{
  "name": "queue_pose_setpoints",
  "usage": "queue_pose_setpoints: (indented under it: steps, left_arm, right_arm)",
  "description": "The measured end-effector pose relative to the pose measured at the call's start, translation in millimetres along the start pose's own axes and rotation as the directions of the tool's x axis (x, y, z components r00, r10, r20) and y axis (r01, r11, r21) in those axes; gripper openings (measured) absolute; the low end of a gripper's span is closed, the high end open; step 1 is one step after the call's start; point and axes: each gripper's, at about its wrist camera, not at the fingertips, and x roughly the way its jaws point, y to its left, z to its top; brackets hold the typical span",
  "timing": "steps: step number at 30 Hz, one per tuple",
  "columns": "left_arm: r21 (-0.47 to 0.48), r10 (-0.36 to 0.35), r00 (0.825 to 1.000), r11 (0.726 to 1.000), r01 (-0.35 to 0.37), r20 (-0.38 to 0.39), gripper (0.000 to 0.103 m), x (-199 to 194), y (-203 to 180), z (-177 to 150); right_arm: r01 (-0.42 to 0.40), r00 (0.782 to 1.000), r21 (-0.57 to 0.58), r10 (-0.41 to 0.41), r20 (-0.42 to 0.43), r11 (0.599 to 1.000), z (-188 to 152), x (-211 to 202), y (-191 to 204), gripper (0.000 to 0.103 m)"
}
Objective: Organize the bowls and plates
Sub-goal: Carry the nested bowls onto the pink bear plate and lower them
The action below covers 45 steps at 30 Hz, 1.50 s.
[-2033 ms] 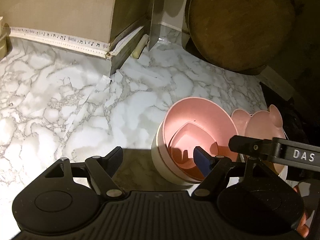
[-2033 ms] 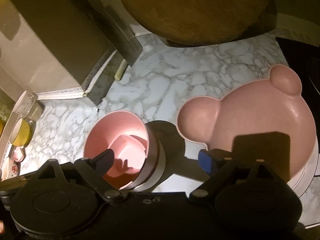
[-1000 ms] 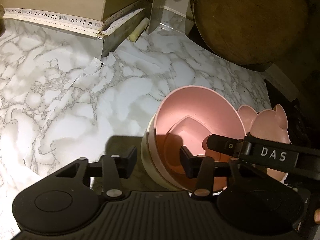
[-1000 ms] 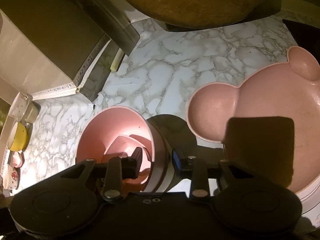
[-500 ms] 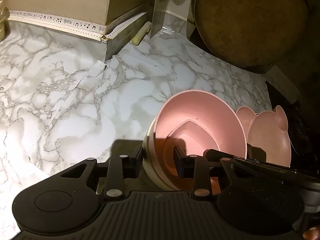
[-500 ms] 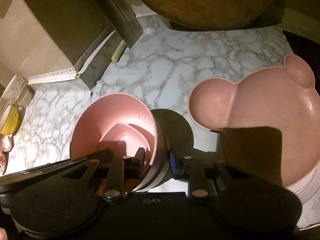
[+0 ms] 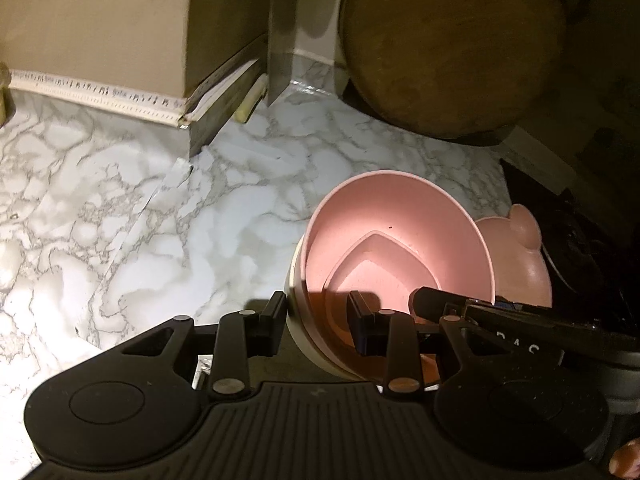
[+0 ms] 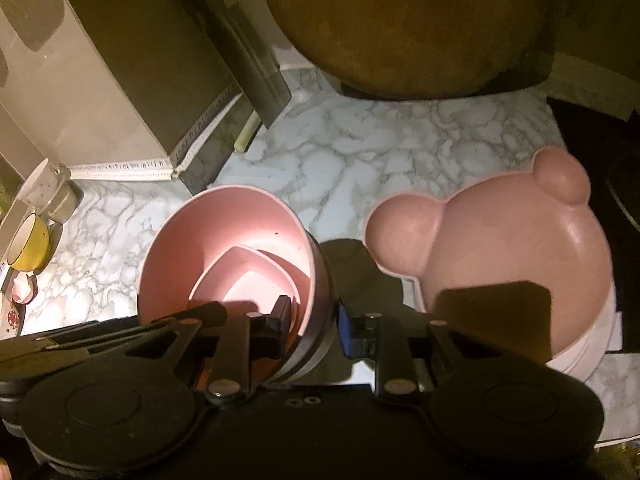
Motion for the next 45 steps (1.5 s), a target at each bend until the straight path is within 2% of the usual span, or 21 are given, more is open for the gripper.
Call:
queue_pose_setpoints:
  steps: [10,21,32,45]
  left_arm:
    - [0.066,-0.030,1.000,0.997,0.030,0.004,0.032,-8,-40,10]
    - [0.127,-0.071,0.997,0.989,0.074,-0.023,0.032,13,-95,17]
    - [0.178,-0.089,0.994,0.979,0.099,-0.062,0.032,40,-143,16]
    - [0.214,-0.085,0.989,0.971,0.109,-0.120,0.032,78,-174,6]
  right_arm:
    - [0.030,0.999,0.002,-0.030,0.033,1.000,14,-27,-25,0.020]
    - [0.073,0.996,0.053,-0.076,0.053,0.996,28,-44,-79,0.020]
    - [0.111,0.992,0.104,-0.116,0.045,0.988,31,-44,-127,0.020]
    - [0.131,0.991,0.145,-0.132,-0.002,0.981,25,-29,-170,0.020]
